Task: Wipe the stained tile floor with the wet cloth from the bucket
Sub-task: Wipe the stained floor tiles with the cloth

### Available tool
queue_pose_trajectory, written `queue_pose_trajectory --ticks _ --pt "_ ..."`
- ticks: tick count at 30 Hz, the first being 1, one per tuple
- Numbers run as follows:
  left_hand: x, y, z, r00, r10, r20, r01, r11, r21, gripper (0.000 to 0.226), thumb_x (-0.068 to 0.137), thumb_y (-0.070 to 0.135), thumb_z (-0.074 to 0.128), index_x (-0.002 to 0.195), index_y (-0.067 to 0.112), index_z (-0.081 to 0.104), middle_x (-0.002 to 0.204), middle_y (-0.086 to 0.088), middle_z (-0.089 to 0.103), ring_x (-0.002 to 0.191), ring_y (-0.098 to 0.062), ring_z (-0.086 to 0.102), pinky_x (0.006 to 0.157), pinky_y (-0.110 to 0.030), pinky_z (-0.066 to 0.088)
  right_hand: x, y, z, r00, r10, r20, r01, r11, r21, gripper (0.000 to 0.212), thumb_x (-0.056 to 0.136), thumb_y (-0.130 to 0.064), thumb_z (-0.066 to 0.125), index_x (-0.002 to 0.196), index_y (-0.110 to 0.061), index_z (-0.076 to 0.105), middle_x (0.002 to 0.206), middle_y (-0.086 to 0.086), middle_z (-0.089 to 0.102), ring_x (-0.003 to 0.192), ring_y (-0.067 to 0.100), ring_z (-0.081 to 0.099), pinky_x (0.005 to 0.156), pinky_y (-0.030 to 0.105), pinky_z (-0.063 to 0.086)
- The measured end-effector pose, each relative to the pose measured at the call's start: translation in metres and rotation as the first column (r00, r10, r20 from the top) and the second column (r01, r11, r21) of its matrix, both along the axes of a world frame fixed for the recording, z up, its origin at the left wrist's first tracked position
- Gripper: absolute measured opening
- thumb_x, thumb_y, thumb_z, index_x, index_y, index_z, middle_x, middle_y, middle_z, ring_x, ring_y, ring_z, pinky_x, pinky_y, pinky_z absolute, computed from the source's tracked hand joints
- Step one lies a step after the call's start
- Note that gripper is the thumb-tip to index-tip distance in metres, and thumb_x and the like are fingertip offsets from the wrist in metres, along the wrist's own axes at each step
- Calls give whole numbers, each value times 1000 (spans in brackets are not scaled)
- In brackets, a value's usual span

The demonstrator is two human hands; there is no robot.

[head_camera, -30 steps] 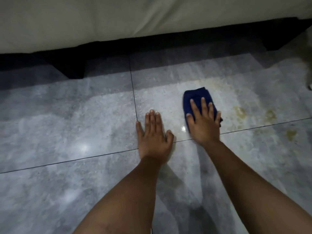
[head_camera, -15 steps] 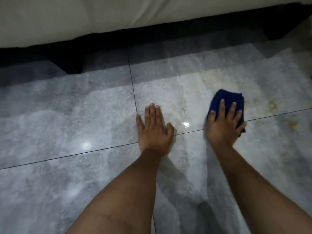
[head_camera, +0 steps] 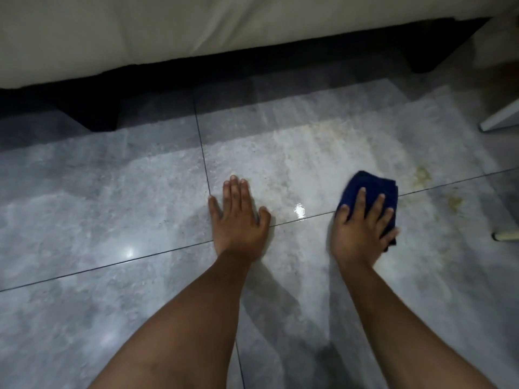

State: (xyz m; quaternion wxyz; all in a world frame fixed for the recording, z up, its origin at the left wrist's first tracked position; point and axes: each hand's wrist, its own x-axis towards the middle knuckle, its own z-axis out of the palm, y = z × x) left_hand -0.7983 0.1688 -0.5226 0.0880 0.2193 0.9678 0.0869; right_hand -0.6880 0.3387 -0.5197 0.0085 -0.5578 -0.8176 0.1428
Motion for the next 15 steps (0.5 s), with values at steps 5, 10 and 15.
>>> queue_pose_trajectory --ticks 5,10,15 --pt "-4 -6 -1 1000 10 -19 -10 1000 8 73 94 50 10 154 12 -5 162 -5 -9 148 -16 -14 118 -49 -9 -29 -38 -1 979 203 34 -203 979 -25 57 99 -46 21 153 -34 6 162 4 -1 147 29 -3 113 53 -11" --pt "4 26 14 999 -8 -32 9 998 55 73 92 51 9 154 14 -6 162 -4 -11 148 -15 -15 117 -46 -14 12 69 25 991 122 63 -125 991 47 57 99 -50 17 152 -37 2 162 1 -4 148 26 -4 116 54 -4" --pt "8 26 10 999 -27 -45 27 1000 11 72 92 50 7 153 14 -8 162 -4 -13 148 -16 -15 118 -48 -11 50 9 16 998 -54 31 53 998 19 57 99 -47 18 152 -36 1 162 2 -6 147 28 -5 115 55 -6"
